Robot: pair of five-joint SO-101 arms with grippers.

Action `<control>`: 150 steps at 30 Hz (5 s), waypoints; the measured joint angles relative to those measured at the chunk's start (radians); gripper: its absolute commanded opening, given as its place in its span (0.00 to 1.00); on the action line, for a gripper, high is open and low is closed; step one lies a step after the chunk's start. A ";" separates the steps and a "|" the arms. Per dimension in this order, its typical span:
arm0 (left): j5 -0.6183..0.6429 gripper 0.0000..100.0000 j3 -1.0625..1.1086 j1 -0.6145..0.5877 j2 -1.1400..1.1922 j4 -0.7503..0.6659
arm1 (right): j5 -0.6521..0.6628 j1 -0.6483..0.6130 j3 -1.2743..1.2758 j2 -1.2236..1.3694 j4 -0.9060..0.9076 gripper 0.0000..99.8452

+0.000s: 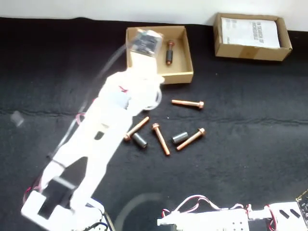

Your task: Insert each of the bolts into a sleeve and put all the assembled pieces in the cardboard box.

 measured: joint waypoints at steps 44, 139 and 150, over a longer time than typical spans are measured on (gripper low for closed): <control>-1.272 0.09 -0.677 0.152 0.861 0.077 | 0.000 -0.020 0.000 0.000 -0.003 0.01; 0.069 0.01 -1.966 -0.351 -0.054 1.149 | -0.545 -1.711 0.000 0.000 0.413 0.01; 0.077 0.01 -1.442 -0.236 -0.387 1.149 | -0.545 -1.711 0.000 0.000 0.413 0.01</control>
